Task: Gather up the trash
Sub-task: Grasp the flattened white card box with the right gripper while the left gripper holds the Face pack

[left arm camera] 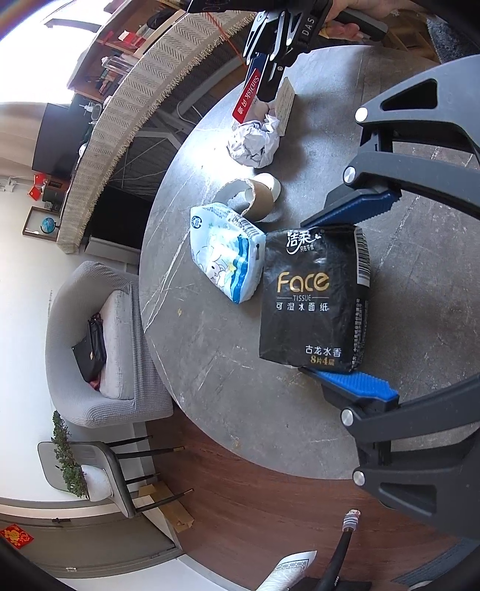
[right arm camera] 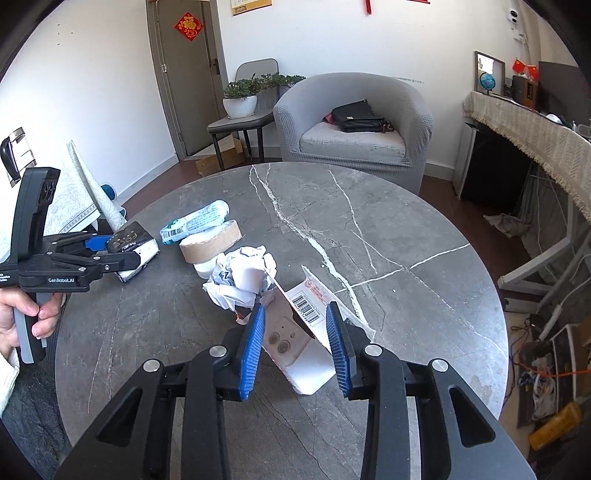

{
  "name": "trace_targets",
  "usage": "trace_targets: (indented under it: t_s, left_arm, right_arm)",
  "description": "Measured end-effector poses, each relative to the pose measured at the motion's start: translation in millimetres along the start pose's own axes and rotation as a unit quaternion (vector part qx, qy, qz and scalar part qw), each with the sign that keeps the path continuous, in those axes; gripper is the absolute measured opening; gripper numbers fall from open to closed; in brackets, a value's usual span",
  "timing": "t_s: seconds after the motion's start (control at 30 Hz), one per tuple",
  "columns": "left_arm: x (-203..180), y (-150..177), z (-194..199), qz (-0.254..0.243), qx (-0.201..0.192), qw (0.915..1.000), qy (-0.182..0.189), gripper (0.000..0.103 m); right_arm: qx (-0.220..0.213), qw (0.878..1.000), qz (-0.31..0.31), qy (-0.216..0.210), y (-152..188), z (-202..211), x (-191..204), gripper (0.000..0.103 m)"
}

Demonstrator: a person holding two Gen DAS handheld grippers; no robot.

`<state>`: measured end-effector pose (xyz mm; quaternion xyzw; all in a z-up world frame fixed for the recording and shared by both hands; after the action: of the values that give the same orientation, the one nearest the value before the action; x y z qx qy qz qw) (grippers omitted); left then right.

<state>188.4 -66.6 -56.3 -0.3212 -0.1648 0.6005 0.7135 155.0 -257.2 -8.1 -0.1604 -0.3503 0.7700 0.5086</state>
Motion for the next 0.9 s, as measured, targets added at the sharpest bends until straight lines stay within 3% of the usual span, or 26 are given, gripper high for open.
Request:
trace_targets:
  t_s: [0.13,0.23,0.33,0.4,0.5,0.73,0.9]
  left_arm:
    - [3.0,1.3,8.0,-0.003,-0.005,1.0,0.005,0.071]
    - [6.1,3.0,13.8,-0.003,-0.006,0.9999,0.007,0.071]
    - [10.0,4.3,18.5,-0.005,-0.007,0.9999,0.007,0.071]
    - [12.8,4.2,21.6,-0.004,-0.009,0.9999,0.008,0.071]
    - [16.3,4.2,27.0,-0.003,-0.013,0.9999,0.009,0.071]
    - [24.3,4.5,40.9,-0.002,-0.024,0.9996,0.012,0.071]
    - [36.7,4.6,53.4,0.013,-0.034,0.9992,0.015,0.071]
  right_arm:
    - [0.003,1.0,0.002,0.006,-3.0,-3.2,3.5,0.027]
    - [0.02,0.999,0.019,0.041,-1.3,-13.8,7.6,0.024]
    - [0.026,0.999,0.014,0.034,-3.5,-19.2,11.6,0.024]
    - [0.036,0.999,0.008,0.025,-4.9,-22.5,14.2,0.01]
    - [0.042,0.999,0.003,0.021,-8.0,-23.0,18.7,0.001]
    - [0.051,0.997,0.001,0.05,-17.0,-11.3,30.4,0.0]
    - [0.047,0.998,0.004,0.049,-18.1,5.4,52.0,0.0]
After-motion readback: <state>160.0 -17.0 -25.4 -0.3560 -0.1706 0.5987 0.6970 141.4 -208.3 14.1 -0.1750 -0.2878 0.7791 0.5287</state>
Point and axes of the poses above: each gripper's, at about its wrist camera, not at the fingertips, and z roughly against the way its jaws point, x to its left, y to its underside, the point moved 3 cm from there along -z, roughly the way its jaws point, and after that the axes turned 1 degree about y, right-handed, at the moved point
